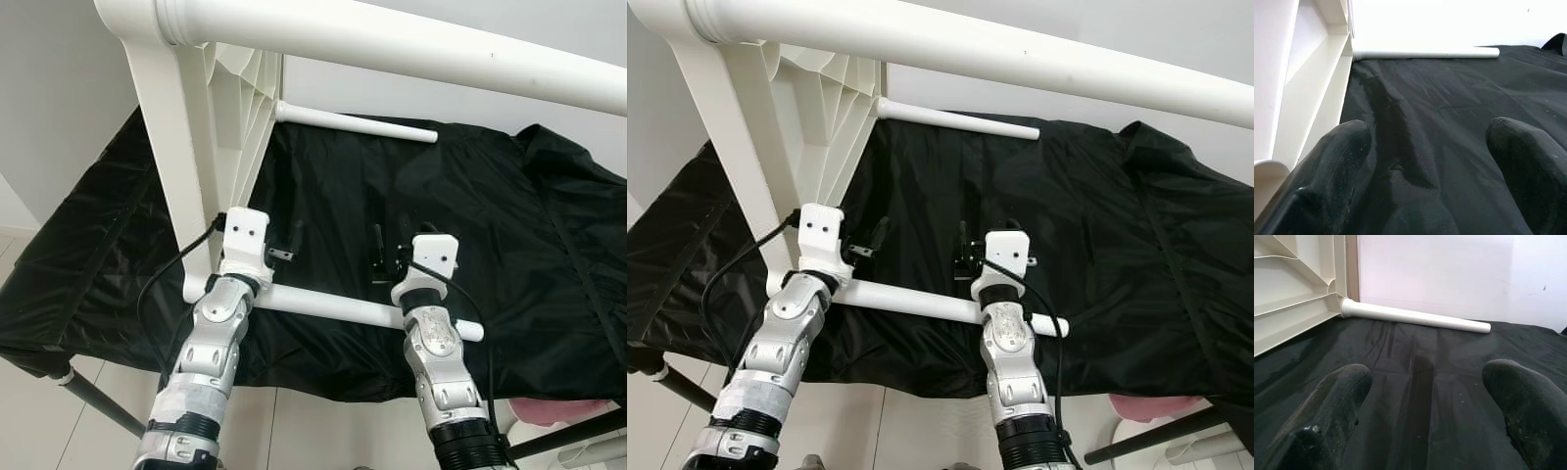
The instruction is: Building children table
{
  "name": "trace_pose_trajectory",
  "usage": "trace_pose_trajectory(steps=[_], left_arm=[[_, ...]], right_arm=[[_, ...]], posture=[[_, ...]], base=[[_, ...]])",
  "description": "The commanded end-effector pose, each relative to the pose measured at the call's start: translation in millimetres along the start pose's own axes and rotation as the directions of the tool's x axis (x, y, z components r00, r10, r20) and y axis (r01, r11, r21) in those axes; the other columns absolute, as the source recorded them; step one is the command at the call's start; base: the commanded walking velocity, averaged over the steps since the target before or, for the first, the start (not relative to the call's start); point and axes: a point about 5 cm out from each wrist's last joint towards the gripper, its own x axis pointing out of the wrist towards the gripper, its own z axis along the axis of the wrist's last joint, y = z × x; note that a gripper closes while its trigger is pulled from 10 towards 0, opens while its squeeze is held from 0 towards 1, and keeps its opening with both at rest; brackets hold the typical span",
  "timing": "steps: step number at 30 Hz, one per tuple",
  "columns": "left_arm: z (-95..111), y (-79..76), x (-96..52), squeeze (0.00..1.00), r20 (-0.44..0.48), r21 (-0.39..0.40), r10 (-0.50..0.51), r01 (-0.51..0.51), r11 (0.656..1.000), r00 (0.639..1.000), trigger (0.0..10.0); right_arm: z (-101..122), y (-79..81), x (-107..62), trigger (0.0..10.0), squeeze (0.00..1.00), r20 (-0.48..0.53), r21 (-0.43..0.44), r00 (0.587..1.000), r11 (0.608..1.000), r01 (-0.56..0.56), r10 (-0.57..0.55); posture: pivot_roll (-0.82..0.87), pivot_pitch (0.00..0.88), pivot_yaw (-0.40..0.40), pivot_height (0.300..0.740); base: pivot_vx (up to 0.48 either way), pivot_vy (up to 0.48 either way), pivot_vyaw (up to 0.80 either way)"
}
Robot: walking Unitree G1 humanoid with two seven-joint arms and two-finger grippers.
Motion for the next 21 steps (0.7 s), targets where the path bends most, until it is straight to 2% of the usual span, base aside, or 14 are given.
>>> trace_pose_trajectory(steps=[1, 8, 14, 21], left_arm=[[-2.5, 1.7, 0.5, 0.0, -0.007, 0.019, 0.053, -0.053, 0.998, 0.999, 10.0], [-3.1, 2.4, 0.5, 0.0, -0.011, 0.02, 0.05, -0.05, 0.999, 0.999, 10.0], [-4.5, 2.6, 0.1, 0.0, -0.018, 0.02, 0.053, -0.052, 0.998, 0.998, 10.0], [-3.8, 2.5, 0.6, 0.0, -0.018, 0.017, 0.056, -0.056, 0.998, 0.998, 10.0]], right_arm=[[-3.6, 0.2, -0.3, 10.0, 0.0, -0.02, -0.01, 1.0, 1.0, -0.004, 0.004], [-3.6, -1.7, 0.2, 10.0, 0.0, -0.021, -0.015, 1.0, 1.0, -0.008, 0.008], [-4.0, -2.1, 0.2, 10.0, 0.0, -0.022, -0.018, 1.0, 1.0, -0.011, 0.01], [-4.3, -2.6, 1.0, 10.0, 0.0, -0.023, -0.021, 1.0, 1.0, -0.014, 0.013]], posture=[[0.01, 0.0, -0.063, 0.74], [0.01, 0.001, -0.066, 0.74], [0.02, 0.0, -0.068, 0.74], [0.02, 0.0, -0.07, 0.74]], base=[[0.0, 0.0, 0.0], [0.0, -0.073, 0.0], [0.0, -0.348, 0.0], [0.0, -0.48, 0.0]])
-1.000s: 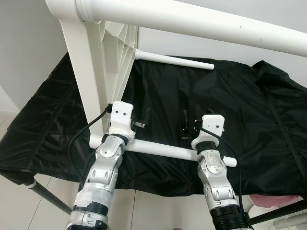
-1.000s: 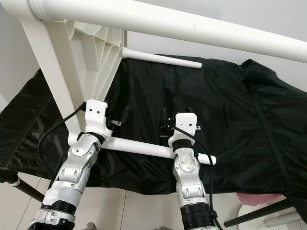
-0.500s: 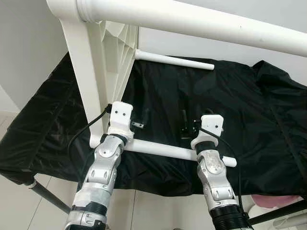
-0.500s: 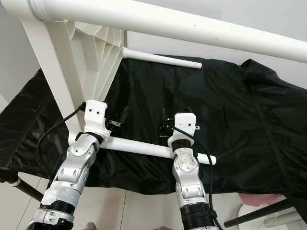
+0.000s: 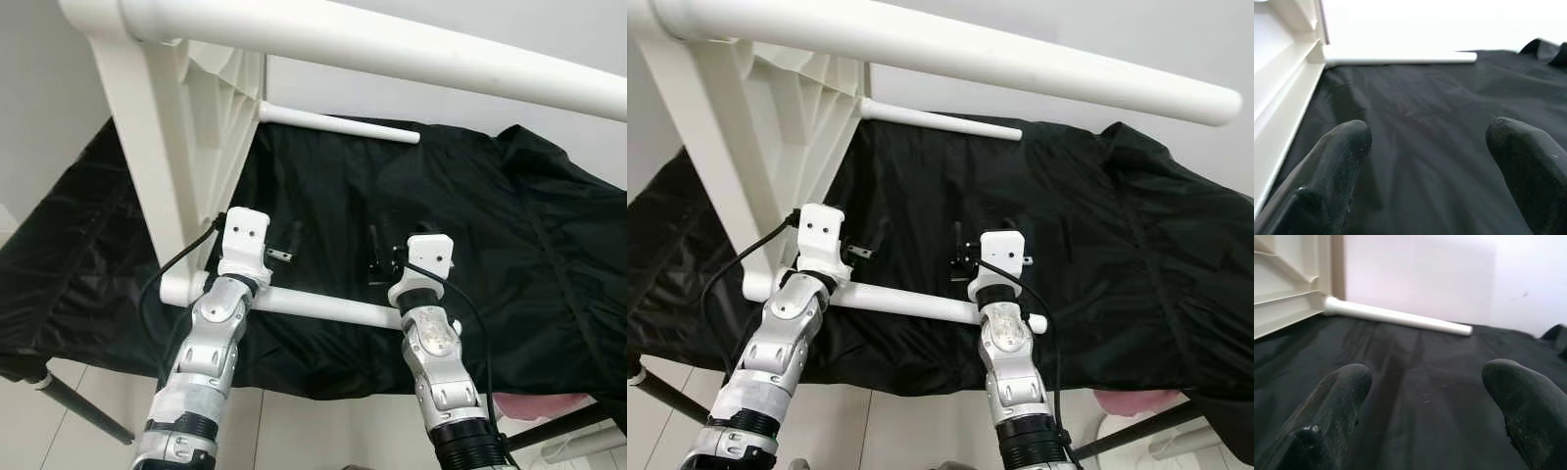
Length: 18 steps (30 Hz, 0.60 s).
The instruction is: Building children table
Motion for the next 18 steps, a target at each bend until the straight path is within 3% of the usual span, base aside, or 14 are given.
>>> trace_pose_trajectory(steps=[1, 15, 18], left_arm=[[-3.6, 3.6, 0.4, 0.0, -0.018, 0.008, 0.061, -0.061, 0.998, 0.998, 10.0], [-2.7, 6.1, 0.7, 0.0, -0.017, 0.013, 0.062, -0.062, 0.998, 0.998, 10.0], [-2.5, 5.9, 0.9, 0.0, -0.018, 0.027, 0.069, -0.069, 0.997, 0.997, 10.0]], right_arm=[[-2.7, 1.7, 1.1, 10.0, 0.0, -0.017, -0.001, 1.0, 1.0, -0.005, 0.005], [-1.6, 0.3, 4.0, 10.0, 0.0, -0.011, -0.007, 1.0, 1.0, -0.005, 0.005], [-1.1, -0.4, 3.9, 10.0, 0.0, -0.008, -0.007, 1.0, 1.0, -0.004, 0.004]], posture=[[0.02, 0.0, -0.069, 0.74], [0.02, 0.0, -0.069, 0.74], [0.02, 0.0, -0.07, 0.74]], base=[[0.0, -0.48, 0.0], [0.0, -0.48, 0.0], [0.0, -0.099, 0.0]])
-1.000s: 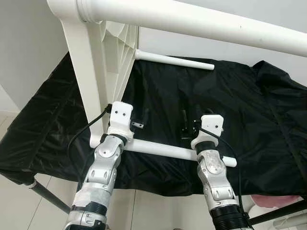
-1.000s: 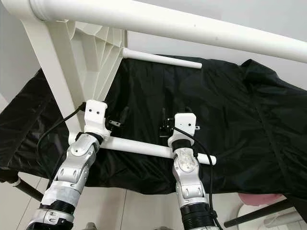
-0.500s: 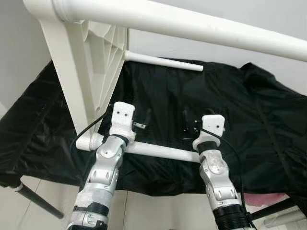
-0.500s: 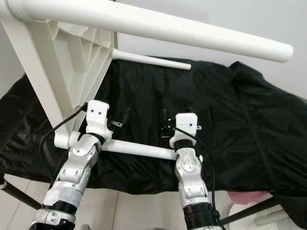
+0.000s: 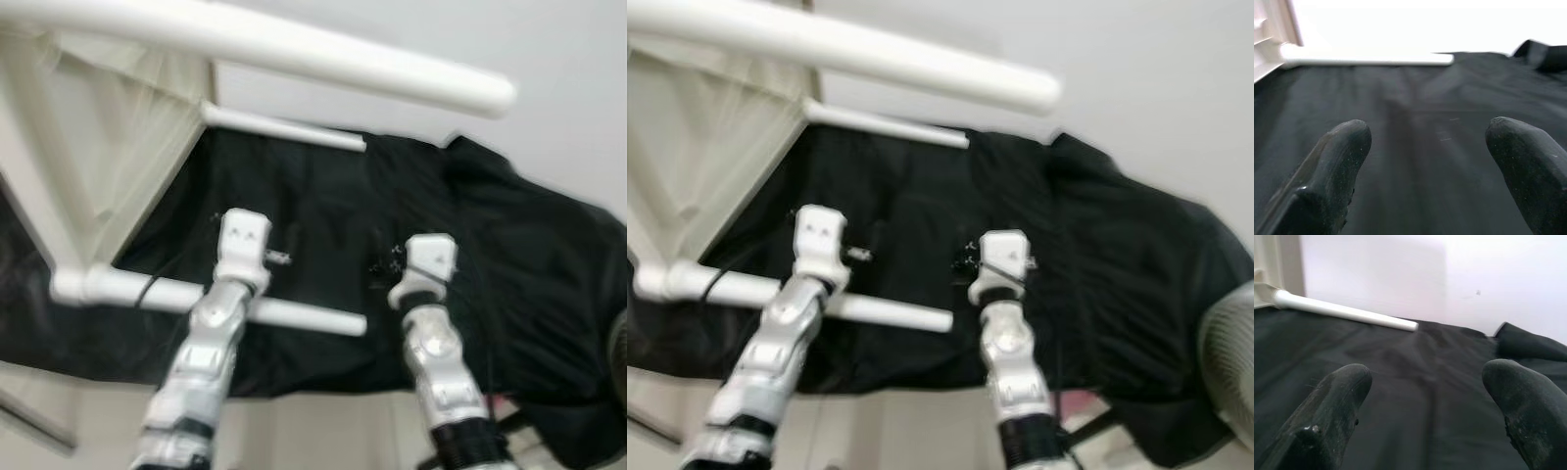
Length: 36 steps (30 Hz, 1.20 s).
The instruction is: Building children table
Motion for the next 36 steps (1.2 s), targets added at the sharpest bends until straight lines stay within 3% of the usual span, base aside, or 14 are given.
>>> trace_pose_trajectory(steps=[1, 27, 36], left_arm=[[-0.3, -6.4, 1.5, 0.0, -0.006, 0.007, -0.012, 0.012, 1.0, 1.0, 10.0], [-0.4, -3.1, 0.2, 0.0, -0.01, -0.048, 0.015, -0.016, 0.999, 1.0, 10.0], [-0.6, -4.1, 0.5, 0.0, -0.013, -0.052, 0.012, -0.013, 0.999, 1.0, 10.0]], right_arm=[[-1.9, -5.2, -1.3, 10.0, 0.0, -0.009, -0.006, 1.0, 1.0, 0.017, -0.017], [-1.7, -4.8, 0.2, 10.0, 0.0, -0.009, -0.011, 1.0, 1.0, 0.017, -0.017], [-2.3, -4.3, 0.2, 10.0, 0.0, -0.01, -0.024, 1.0, 1.0, 0.014, -0.014]], posture=[[0.02, 0.0, -0.07, 0.74], [0.03, 0.024, -0.069, 0.74], [0.03, 0.024, -0.068, 0.74]], base=[[0.0, 0.0, 0.0], [0.0, 0.0, 0.0], [0.0, 0.267, 0.0]])
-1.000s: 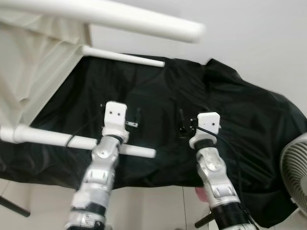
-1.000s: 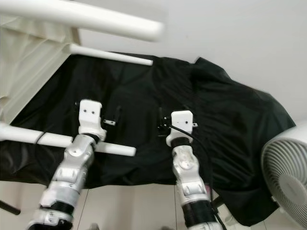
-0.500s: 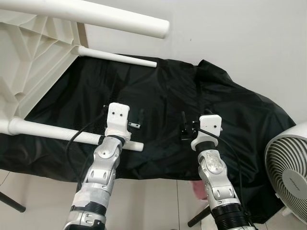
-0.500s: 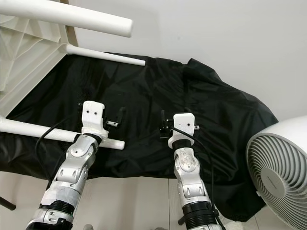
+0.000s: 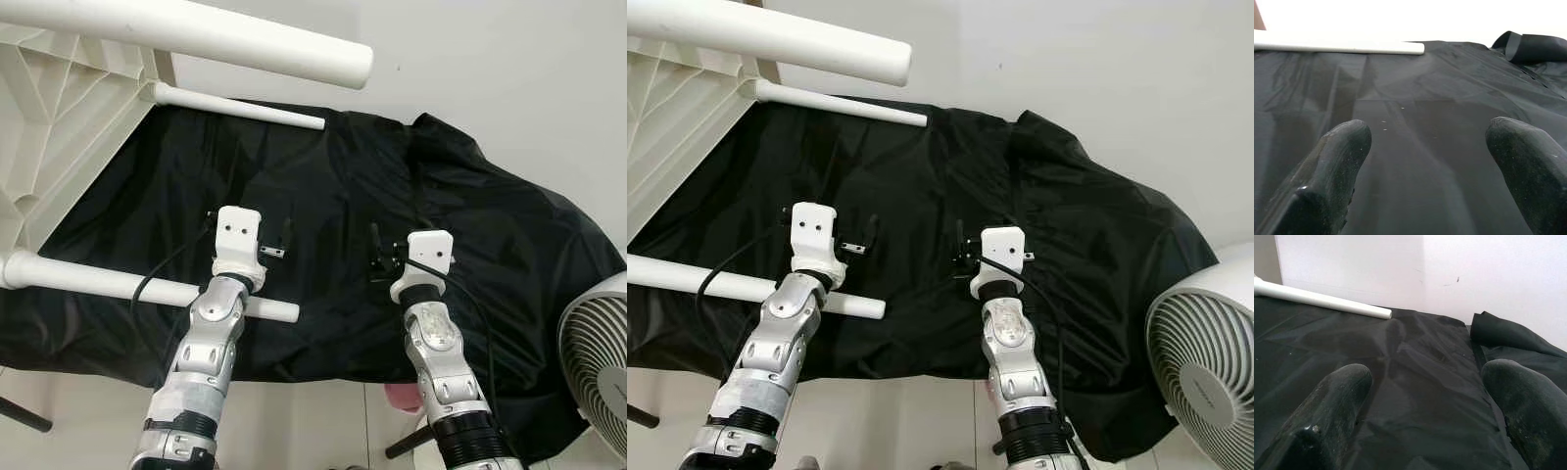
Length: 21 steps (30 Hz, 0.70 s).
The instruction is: Building children table
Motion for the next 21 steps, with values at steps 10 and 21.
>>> trace_pose_trajectory(steps=[10, 21], left_arm=[[-0.7, -1.1, 0.7, 0.0, -0.007, -0.015, 0.005, -0.005, 1.0, 1.0, 10.0], [-1.1, -2.5, -0.7, 0.0, -0.011, -0.022, 0.007, -0.007, 1.0, 1.0, 10.0]], right_arm=[[-2.6, -0.4, 1.0, 10.0, 0.0, -0.012, -0.009, 1.0, 1.0, 0.003, -0.003], [-2.9, -0.4, 0.2, 10.0, 0.0, -0.014, -0.013, 1.0, 1.0, -0.001, 0.001]], posture=[[0.03, 0.022, -0.07, 0.74], [0.03, 0.023, -0.074, 0.74]], base=[[0.0, 0.285, 0.0], [0.0, 0.302, 0.0]])
